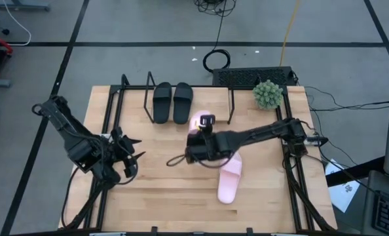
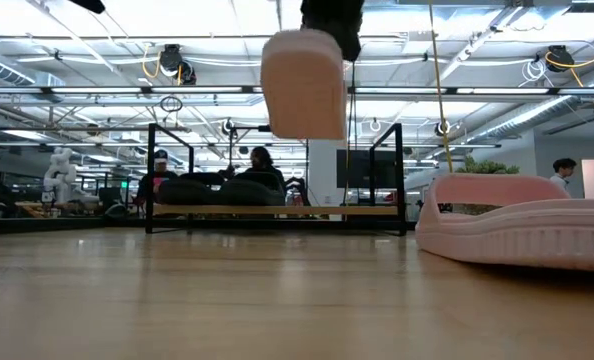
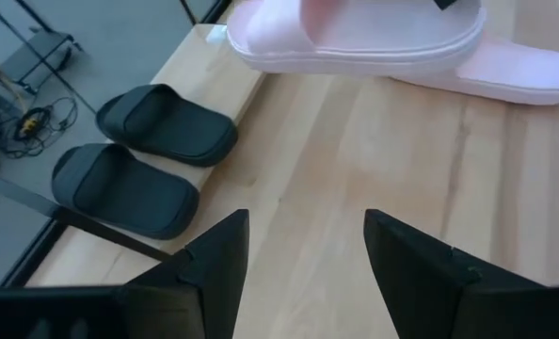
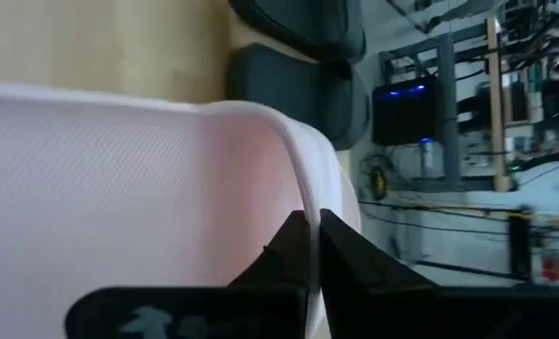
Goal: Pick and place slides into the shelf
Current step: Put the left pink slipper on the shelf
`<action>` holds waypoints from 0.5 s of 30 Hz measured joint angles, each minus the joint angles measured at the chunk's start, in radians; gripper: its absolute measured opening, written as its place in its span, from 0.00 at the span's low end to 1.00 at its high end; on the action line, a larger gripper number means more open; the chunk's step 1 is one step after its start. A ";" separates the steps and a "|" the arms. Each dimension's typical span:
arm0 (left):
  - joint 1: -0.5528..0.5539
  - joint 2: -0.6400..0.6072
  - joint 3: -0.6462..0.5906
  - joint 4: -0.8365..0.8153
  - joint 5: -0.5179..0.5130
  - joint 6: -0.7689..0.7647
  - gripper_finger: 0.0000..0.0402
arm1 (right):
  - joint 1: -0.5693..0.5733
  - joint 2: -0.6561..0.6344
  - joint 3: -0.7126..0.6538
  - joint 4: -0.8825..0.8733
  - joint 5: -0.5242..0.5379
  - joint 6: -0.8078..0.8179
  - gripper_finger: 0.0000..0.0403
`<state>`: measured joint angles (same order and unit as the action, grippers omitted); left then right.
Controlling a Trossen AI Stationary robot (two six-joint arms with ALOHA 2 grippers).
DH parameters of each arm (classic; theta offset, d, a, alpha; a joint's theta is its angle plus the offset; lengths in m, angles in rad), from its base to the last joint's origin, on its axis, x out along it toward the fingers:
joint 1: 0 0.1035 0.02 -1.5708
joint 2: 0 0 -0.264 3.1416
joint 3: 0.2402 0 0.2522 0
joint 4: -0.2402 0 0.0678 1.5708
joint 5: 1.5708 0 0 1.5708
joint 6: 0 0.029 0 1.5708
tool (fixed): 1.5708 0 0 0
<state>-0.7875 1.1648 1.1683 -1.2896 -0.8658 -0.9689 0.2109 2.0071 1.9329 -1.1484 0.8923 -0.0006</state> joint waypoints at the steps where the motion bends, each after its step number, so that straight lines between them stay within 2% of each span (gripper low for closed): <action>1: 0.010 0.000 0.000 -0.001 0.000 0.010 0.53 | -0.018 0.000 0.003 0.002 0.000 -0.037 0.00; 6: 0.074 -0.003 0.000 -0.032 -0.001 0.033 0.53 | -0.119 0.000 0.003 0.038 -0.001 -0.203 0.00; 10: 0.130 -0.010 0.000 -0.104 0.000 0.008 0.53 | -0.205 0.000 0.003 0.159 -0.004 -0.373 0.00; 15: 0.196 -0.054 0.000 -0.194 0.000 -0.019 0.53 | -0.310 -0.026 0.003 0.295 -0.078 -0.508 0.00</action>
<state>-0.5911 1.1108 1.1679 -1.4835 -0.8658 -0.9881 -0.0988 1.9812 1.9362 -0.8537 0.8143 -0.5085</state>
